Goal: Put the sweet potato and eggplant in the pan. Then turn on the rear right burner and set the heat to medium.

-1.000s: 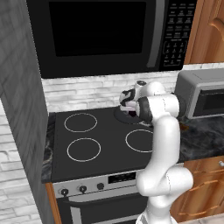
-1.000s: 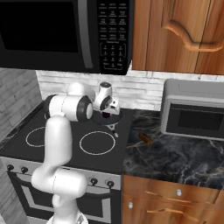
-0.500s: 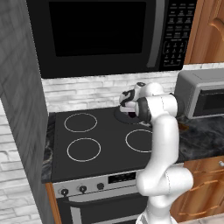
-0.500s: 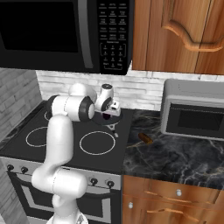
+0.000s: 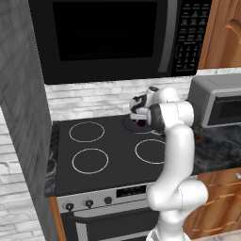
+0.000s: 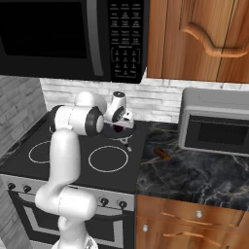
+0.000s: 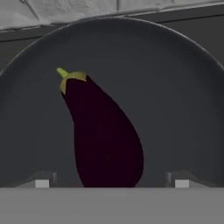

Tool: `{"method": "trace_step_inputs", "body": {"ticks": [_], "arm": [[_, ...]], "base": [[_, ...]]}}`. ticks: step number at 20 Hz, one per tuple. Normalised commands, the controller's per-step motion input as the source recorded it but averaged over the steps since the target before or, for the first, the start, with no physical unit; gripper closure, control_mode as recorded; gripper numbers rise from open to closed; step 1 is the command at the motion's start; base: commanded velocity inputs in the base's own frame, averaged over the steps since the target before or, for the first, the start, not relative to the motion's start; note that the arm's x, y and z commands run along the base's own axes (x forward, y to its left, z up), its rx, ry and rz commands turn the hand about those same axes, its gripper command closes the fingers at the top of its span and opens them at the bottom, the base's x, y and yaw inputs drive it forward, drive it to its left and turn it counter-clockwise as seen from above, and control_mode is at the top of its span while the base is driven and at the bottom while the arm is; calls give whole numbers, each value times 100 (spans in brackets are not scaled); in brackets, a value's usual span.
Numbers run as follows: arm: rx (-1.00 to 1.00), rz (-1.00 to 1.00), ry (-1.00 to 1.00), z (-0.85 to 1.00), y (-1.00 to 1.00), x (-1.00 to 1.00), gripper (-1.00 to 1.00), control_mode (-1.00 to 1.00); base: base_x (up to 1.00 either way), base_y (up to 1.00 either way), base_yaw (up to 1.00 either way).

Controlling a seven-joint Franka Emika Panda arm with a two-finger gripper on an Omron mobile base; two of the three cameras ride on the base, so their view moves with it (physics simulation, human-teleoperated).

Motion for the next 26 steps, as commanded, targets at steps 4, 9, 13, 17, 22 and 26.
{"method": "trace_step_inputs", "body": {"ticks": [4,9,13,17,22,26], "arm": [[1,0,0,38,0,-36,-100,-100],[2,0,0,15,0,-68,-100,-100],[0,0,0,1,0,-99,-100,-100],[0,0,0,7,-9,-92,-100,-100],[0,0,0,7,-15,-72,-100,-100],[-2,0,0,13,-22,-66,-100,-100]], "base": [[0,0,0],[0,0,0],[0,0,0],[0,0,0],[0,0,0],[0,0,0]]}}
